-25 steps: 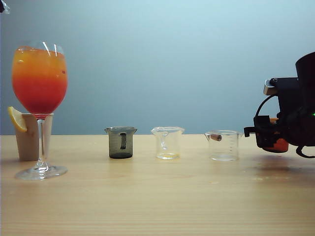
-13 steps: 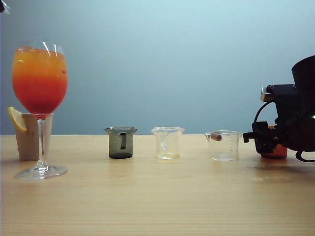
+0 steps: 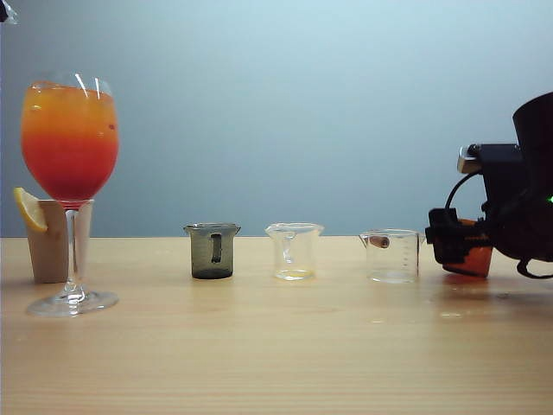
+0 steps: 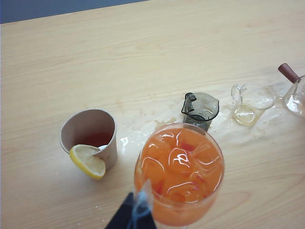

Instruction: Pick up the fourth measuring cup from the left, pour the grenadine inside into the goblet, and finally put the measuring cup back in its original place.

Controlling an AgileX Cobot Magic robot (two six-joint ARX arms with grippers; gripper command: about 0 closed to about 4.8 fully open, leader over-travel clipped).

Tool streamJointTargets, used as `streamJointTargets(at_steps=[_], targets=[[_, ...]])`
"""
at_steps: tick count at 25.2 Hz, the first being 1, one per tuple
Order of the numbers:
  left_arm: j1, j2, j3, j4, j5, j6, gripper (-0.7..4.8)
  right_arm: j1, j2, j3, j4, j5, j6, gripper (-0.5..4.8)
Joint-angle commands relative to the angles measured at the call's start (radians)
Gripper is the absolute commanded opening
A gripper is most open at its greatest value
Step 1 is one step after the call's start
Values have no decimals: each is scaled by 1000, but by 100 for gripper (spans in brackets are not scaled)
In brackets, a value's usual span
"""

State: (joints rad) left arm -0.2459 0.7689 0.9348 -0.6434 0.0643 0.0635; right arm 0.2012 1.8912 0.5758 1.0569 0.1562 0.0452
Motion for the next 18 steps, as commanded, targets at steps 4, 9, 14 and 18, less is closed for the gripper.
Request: streamJointTargets(at_steps=[4, 9, 14, 18], targets=[[0, -2, 3, 10, 3, 4, -4, 2, -64, -4, -73, -21, 12, 479], [0, -2, 3, 10, 3, 5, -4, 4, -75, -5, -113, -48, 12, 479], [0, -2, 3, 10, 3, 5, -4, 5, -81, -13, -138, -59, 11, 479], [0, -2, 3, 10, 3, 5, -4, 5, -142, -64, -141, -59, 11, 479]])
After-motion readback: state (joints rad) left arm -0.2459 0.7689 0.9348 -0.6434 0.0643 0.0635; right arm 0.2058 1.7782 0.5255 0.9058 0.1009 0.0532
